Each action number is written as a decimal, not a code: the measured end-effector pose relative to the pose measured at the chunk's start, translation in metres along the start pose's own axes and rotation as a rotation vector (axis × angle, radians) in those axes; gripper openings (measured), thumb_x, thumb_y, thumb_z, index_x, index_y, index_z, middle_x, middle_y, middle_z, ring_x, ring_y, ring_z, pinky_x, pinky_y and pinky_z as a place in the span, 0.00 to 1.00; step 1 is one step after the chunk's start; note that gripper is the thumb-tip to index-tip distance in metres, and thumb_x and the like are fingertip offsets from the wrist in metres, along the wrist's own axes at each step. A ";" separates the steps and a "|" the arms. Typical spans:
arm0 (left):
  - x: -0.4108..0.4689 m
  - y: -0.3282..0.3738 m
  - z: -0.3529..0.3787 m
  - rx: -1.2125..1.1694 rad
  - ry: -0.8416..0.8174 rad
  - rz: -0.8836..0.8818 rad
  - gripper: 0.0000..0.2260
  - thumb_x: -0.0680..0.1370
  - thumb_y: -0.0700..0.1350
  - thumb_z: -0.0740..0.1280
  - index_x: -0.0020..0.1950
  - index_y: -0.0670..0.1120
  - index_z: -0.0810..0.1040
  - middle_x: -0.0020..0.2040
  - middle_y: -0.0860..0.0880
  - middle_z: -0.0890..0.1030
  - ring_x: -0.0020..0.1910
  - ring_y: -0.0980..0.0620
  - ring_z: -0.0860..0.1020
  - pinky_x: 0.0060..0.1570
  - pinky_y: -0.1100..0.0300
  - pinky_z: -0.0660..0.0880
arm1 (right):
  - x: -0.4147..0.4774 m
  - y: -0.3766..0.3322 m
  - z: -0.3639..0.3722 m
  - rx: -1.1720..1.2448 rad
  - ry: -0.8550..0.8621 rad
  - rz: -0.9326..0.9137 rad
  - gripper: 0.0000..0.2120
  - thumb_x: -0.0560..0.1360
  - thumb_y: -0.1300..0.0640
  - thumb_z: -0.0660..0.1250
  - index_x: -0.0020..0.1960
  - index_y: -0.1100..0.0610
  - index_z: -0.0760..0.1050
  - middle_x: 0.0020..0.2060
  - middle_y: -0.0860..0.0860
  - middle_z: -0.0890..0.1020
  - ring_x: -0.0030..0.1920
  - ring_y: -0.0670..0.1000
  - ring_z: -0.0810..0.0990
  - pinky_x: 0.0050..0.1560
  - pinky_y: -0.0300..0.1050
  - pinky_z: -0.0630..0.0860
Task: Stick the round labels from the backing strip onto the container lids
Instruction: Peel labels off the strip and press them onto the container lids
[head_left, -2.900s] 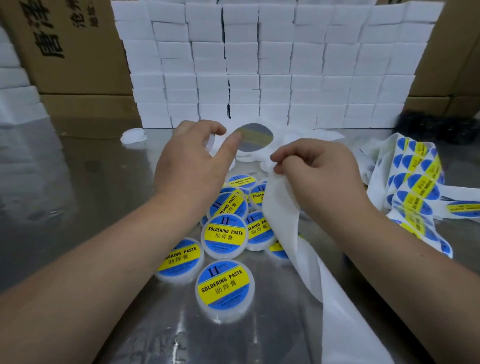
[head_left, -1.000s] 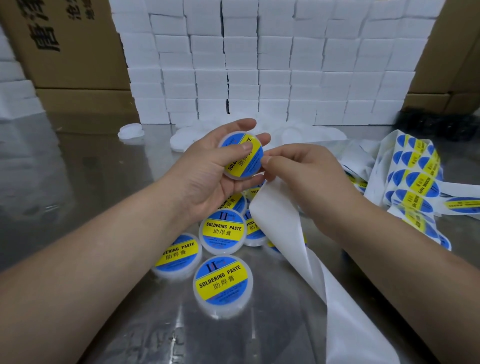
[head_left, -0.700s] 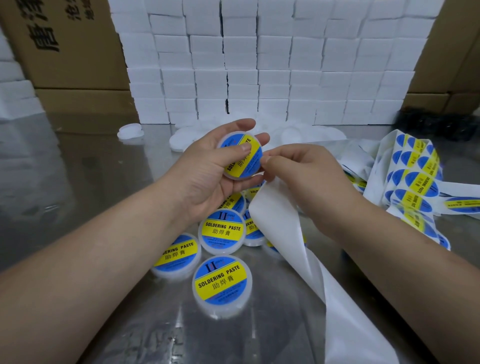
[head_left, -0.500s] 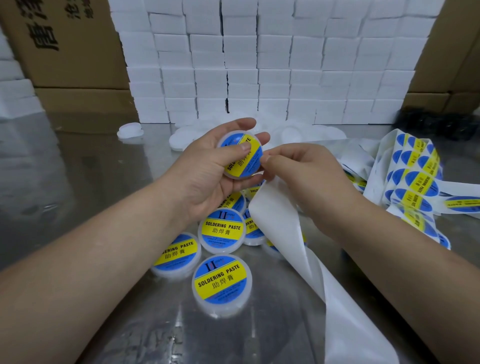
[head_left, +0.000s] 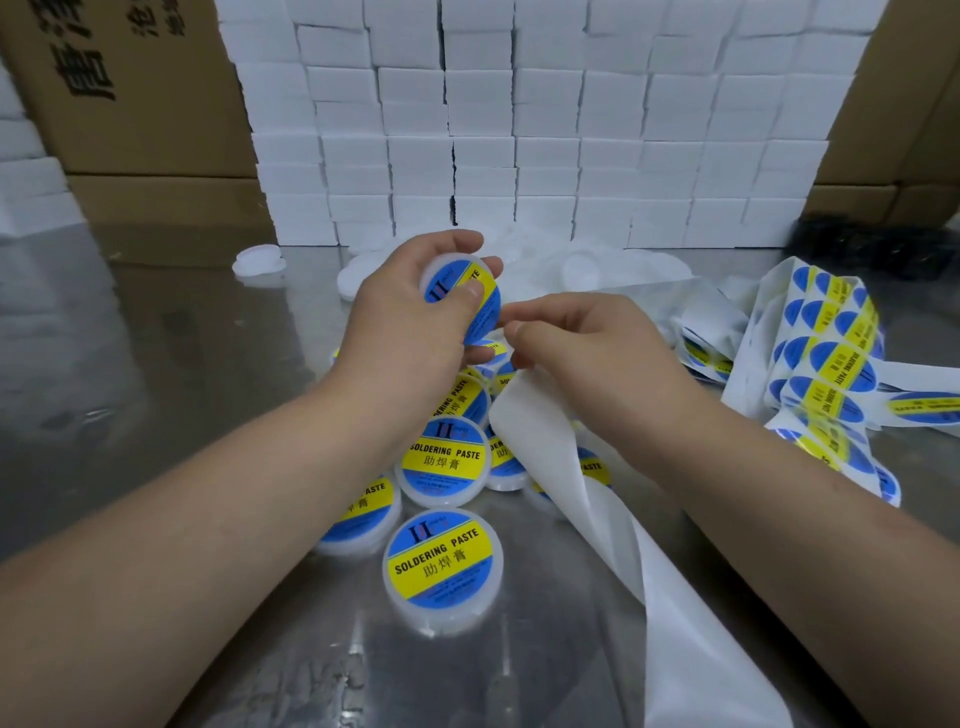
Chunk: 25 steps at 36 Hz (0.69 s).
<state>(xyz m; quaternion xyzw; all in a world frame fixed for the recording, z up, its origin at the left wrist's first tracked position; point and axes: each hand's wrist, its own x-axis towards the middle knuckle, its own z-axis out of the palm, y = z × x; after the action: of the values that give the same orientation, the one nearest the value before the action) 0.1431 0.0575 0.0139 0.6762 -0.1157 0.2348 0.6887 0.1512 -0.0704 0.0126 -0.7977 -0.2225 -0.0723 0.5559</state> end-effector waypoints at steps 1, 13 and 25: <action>-0.001 0.000 0.001 0.030 0.023 0.023 0.12 0.79 0.38 0.62 0.48 0.57 0.74 0.47 0.60 0.81 0.41 0.59 0.82 0.32 0.66 0.77 | 0.000 0.000 0.000 -0.015 0.021 0.002 0.12 0.74 0.56 0.63 0.35 0.44 0.78 0.24 0.38 0.78 0.30 0.35 0.74 0.29 0.26 0.67; 0.000 0.007 0.001 0.095 0.047 -0.070 0.06 0.79 0.43 0.62 0.46 0.54 0.71 0.39 0.48 0.78 0.23 0.54 0.78 0.22 0.65 0.74 | 0.000 0.000 -0.009 -0.054 0.192 -0.031 0.14 0.75 0.48 0.62 0.34 0.52 0.76 0.24 0.39 0.76 0.24 0.37 0.70 0.23 0.27 0.63; -0.001 0.005 0.002 0.305 0.008 -0.019 0.08 0.79 0.49 0.61 0.40 0.56 0.75 0.28 0.56 0.74 0.16 0.59 0.68 0.18 0.70 0.63 | -0.001 0.004 -0.004 -0.172 0.082 -0.112 0.12 0.72 0.52 0.66 0.32 0.52 0.68 0.21 0.43 0.69 0.25 0.39 0.68 0.26 0.29 0.64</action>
<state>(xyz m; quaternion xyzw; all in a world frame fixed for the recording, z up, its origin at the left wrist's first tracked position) 0.1401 0.0557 0.0180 0.7731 -0.0698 0.2458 0.5806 0.1529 -0.0752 0.0098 -0.8250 -0.2368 -0.1546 0.4893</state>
